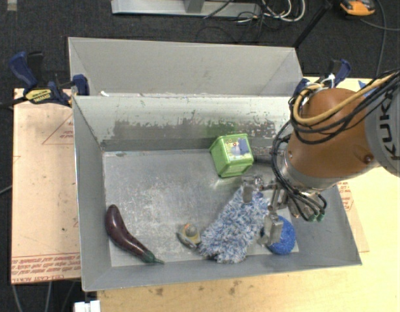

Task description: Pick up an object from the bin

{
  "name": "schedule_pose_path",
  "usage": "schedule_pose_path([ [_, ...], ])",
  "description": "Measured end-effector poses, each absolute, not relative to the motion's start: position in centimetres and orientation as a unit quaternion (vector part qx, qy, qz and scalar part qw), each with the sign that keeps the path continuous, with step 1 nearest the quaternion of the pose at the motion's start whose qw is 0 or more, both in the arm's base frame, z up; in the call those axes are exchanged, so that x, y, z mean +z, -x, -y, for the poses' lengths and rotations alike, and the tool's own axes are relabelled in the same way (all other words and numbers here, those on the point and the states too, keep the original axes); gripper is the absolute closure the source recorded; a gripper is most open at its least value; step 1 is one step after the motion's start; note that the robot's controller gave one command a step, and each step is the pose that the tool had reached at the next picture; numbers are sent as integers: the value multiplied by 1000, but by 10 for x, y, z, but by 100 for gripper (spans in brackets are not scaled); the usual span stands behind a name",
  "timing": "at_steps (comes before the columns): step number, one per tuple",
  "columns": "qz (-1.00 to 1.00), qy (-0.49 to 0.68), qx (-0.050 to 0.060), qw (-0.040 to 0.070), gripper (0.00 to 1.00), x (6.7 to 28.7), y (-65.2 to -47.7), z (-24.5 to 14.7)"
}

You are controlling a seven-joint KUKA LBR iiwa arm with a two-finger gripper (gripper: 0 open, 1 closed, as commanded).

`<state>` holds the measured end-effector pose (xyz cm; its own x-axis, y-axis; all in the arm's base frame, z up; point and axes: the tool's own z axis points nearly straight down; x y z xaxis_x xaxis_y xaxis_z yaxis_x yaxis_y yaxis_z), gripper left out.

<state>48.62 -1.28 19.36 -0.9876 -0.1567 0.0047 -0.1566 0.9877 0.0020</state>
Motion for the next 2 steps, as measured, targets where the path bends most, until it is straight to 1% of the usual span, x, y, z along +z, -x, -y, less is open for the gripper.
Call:
schedule_pose_path([
  [1,997,-75,0,-1,0,174,-484,16],
  [2,994,-105,0,-2,0,132,-490,11],
])
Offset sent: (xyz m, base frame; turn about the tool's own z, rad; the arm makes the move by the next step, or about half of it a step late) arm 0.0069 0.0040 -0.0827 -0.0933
